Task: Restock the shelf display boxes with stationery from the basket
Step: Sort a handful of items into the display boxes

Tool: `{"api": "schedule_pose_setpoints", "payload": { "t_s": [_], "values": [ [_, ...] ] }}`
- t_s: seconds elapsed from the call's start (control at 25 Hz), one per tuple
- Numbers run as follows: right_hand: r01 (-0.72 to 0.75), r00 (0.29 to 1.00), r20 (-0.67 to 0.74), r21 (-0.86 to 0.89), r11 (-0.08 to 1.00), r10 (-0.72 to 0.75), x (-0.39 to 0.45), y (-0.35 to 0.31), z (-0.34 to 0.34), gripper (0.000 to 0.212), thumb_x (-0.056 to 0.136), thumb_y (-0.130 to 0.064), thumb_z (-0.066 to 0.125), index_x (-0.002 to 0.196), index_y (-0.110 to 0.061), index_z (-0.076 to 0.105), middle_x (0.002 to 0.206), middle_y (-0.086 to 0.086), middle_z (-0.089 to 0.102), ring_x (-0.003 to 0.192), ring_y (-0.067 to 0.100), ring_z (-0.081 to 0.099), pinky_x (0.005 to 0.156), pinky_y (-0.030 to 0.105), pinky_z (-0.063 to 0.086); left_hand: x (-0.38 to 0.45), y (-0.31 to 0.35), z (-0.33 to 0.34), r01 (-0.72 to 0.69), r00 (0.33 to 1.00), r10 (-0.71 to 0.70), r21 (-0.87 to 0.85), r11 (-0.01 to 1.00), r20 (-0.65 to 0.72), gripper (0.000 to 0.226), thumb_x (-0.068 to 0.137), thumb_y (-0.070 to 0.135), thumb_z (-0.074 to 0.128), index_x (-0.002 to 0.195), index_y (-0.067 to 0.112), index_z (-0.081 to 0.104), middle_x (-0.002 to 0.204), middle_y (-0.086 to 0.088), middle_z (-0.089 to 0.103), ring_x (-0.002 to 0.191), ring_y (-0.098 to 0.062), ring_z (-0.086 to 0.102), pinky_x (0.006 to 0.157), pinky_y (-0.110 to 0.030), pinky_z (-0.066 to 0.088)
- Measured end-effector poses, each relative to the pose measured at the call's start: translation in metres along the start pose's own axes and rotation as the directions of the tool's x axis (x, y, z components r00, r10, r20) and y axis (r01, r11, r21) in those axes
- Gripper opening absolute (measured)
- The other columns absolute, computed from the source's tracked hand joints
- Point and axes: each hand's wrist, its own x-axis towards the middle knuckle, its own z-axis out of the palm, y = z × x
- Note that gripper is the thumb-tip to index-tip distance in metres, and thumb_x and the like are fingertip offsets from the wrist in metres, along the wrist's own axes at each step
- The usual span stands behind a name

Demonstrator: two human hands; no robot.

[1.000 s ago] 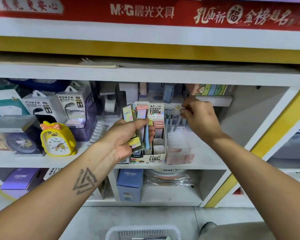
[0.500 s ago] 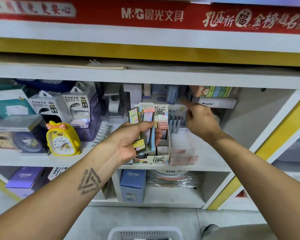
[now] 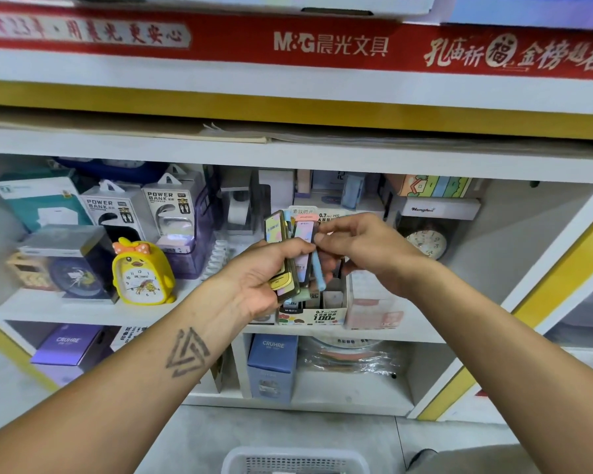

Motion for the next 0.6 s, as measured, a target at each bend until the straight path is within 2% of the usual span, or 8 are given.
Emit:
{"api": "schedule_pose_setpoints", "payload": {
  "t_s": [0.12,0.2,0.28,0.4,0.52,0.6],
  "values": [
    [-0.077,0.992,0.111,0.180,0.981,0.058,0.001,0.001,0.006,0.022,0.095,-0.011,0.066,0.116,-0.012,0.070,0.099,0.014,0.077,0.085,0.025,0.070,0.087,0.041,0.053,-0.003,0.002,-0.005,-0.006,1.000,0.006,-0.030,1.000,0.009,0.017,0.089,-0.003,0.060,0.105,-0.001,0.067,0.092,-0.028,0.072,0.073,-0.033,0.075,0.059,-0.041,0.060],
    [-0.081,0.982,0.190,0.314,0.946,0.021,0.001,-0.001,0.007,0.034,0.093,-0.002,0.064,0.125,-0.011,0.066,0.110,0.017,0.075,0.090,0.029,0.071,0.093,0.042,0.054,-0.005,0.004,-0.009,-0.013,1.000,0.014,-0.015,1.000,0.015,0.021,0.087,-0.003,0.062,0.107,-0.001,0.067,0.099,-0.030,0.071,0.077,-0.034,0.074,0.061,-0.039,0.061],
    [-0.082,0.980,0.199,0.404,0.911,0.000,0.004,-0.002,0.009,0.044,0.086,0.006,0.066,0.128,-0.006,0.063,0.109,0.018,0.074,0.087,0.027,0.072,0.087,0.039,0.057,-0.008,0.006,-0.012,-0.011,1.000,0.011,-0.018,1.000,0.020,0.020,0.087,-0.004,0.061,0.106,-0.001,0.068,0.097,-0.028,0.072,0.077,-0.033,0.074,0.061,-0.037,0.061],
    [-0.071,0.996,0.081,0.502,0.862,0.035,0.010,-0.002,0.007,0.051,0.082,0.015,0.065,0.128,-0.005,0.059,0.096,0.014,0.076,0.080,0.021,0.073,0.065,0.028,0.057,-0.013,0.009,-0.016,0.002,0.999,-0.001,-0.038,0.999,0.042,0.019,0.090,-0.006,0.057,0.105,-0.005,0.067,0.092,-0.028,0.073,0.075,-0.033,0.075,0.061,-0.042,0.062],
    [0.007,1.000,0.004,0.456,0.890,-0.010,0.008,-0.005,0.001,0.050,0.084,0.011,0.065,0.129,-0.011,0.060,0.090,0.011,0.074,0.070,0.019,0.064,0.063,0.027,0.053,-0.012,0.011,-0.019,-0.003,1.000,0.003,-0.051,0.999,-0.008,0.026,0.092,-0.006,0.054,0.117,-0.010,0.061,0.100,-0.030,0.071,0.077,-0.033,0.075,0.062,-0.047,0.062],
    [0.071,0.997,-0.053,0.388,0.919,-0.054,0.006,-0.005,-0.007,0.047,0.087,0.007,0.066,0.127,-0.015,0.058,0.086,0.015,0.070,0.064,0.019,0.060,0.061,0.030,0.053,-0.009,0.010,-0.019,-0.004,0.999,0.002,-0.050,0.999,-0.045,0.028,0.093,-0.005,0.053,0.119,-0.013,0.058,0.104,-0.030,0.070,0.078,-0.034,0.075,0.065,-0.048,0.062]
  ]
}}
